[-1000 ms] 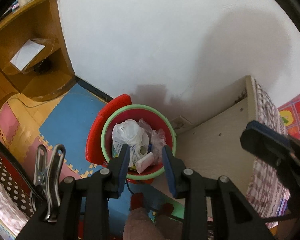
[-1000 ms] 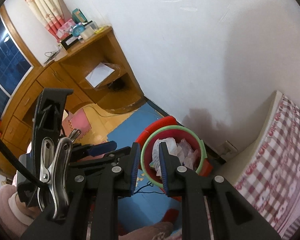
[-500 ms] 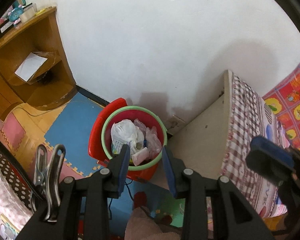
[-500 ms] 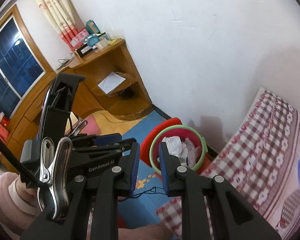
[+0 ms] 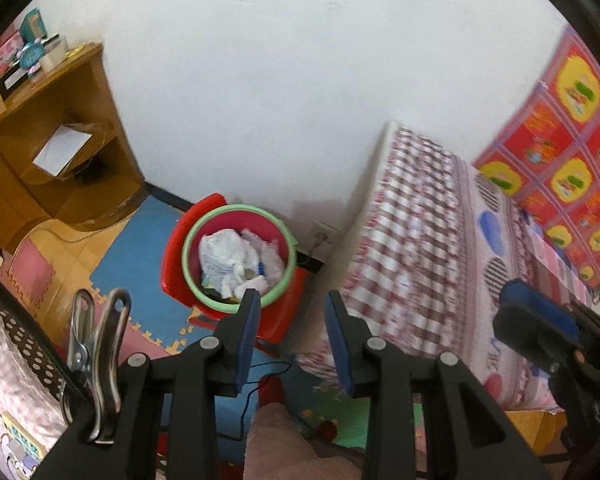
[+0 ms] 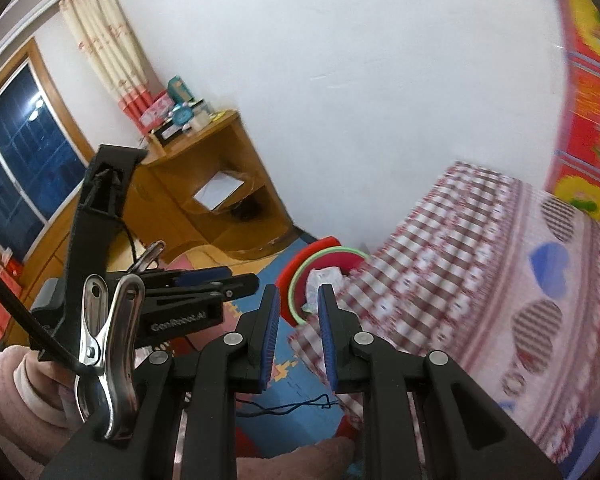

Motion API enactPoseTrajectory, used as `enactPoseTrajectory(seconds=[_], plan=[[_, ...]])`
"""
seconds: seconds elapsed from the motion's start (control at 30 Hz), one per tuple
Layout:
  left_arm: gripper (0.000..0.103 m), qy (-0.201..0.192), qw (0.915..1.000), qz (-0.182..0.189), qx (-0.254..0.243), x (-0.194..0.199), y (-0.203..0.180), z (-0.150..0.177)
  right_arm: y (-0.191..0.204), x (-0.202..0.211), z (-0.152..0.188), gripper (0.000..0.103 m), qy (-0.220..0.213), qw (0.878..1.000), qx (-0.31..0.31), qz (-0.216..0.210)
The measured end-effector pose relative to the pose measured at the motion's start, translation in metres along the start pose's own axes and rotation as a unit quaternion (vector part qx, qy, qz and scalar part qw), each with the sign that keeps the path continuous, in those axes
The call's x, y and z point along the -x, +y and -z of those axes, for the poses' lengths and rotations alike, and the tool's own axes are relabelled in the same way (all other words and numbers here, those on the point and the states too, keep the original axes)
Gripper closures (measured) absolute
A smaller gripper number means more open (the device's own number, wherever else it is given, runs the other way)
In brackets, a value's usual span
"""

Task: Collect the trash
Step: 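Move both grippers back over the bed toward the white plastic hook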

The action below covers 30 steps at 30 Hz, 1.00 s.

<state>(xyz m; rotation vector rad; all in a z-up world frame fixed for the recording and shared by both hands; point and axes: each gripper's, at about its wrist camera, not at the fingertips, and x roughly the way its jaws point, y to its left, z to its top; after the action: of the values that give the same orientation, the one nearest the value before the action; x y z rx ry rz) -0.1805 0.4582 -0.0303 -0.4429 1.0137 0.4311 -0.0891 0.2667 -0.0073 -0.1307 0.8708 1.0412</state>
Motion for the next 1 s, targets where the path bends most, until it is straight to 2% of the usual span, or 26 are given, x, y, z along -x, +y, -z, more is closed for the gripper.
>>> enactPoseTrajectory(seconds=[0.37, 0.57, 0.77, 1.0], plan=[[0.068, -0.02, 0.9981, 0.027, -0.052, 0.027, -0.089, 0.028, -0.052, 0.085, 0.046, 0.082, -0.043, 0.996, -0.05, 0.058], [0.068, -0.022, 0.9946, 0.053, -0.086, 0.029, -0.141, 0.032, -0.088, 0.125, 0.063, 0.082, -0.068, 0.988, -0.097, 0.1], [0.068, -0.018, 0.9874, 0.083, -0.134, 0.025, -0.191, 0.028, -0.12, 0.152, 0.066, 0.082, -0.09, 0.976, -0.133, 0.146], [0.068, -0.011, 0.9746, 0.128, -0.183, 0.011, -0.244, 0.012, -0.158, 0.17, 0.065, 0.082, -0.108, 0.96, -0.169, 0.195]])
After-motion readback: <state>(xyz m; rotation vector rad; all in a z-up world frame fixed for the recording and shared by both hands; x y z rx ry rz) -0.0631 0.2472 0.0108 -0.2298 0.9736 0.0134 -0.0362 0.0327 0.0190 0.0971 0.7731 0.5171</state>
